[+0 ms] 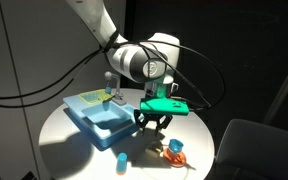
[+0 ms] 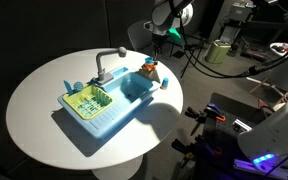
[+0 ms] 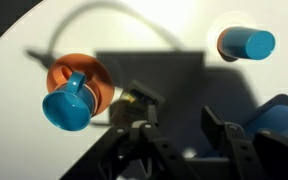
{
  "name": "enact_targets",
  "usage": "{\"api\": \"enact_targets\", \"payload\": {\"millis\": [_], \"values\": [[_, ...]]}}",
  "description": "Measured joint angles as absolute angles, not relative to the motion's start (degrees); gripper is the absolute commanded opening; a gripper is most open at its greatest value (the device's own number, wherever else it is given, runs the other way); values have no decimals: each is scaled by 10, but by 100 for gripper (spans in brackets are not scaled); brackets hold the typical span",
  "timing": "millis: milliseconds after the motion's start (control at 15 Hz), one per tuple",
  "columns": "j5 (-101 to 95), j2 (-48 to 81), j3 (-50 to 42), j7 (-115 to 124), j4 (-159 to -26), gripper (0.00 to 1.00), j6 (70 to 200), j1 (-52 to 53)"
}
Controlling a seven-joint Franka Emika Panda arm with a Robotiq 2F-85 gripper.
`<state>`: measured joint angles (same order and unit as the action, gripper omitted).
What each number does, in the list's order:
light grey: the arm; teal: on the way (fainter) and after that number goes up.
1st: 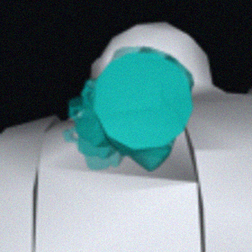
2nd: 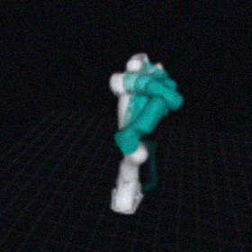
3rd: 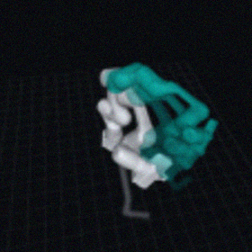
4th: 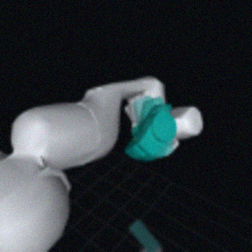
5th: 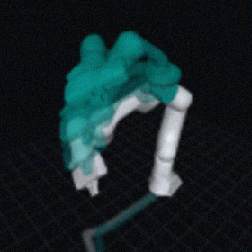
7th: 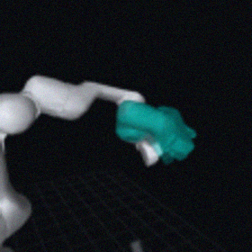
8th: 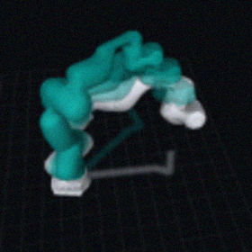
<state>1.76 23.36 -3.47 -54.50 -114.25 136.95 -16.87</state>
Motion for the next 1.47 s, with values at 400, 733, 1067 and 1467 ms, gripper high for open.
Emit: {"api": "enact_targets", "payload": {"millis": [400,733,1067,1467], "values": [[41,236,-35,-451,-1138,100,1369,-168],[74,237,-35,-357,-1135,100,1371,-166],[79,243,-36,-262,-1131,100,1378,-166],[79,271,-51,-199,-1122,100,1389,-168]]}}
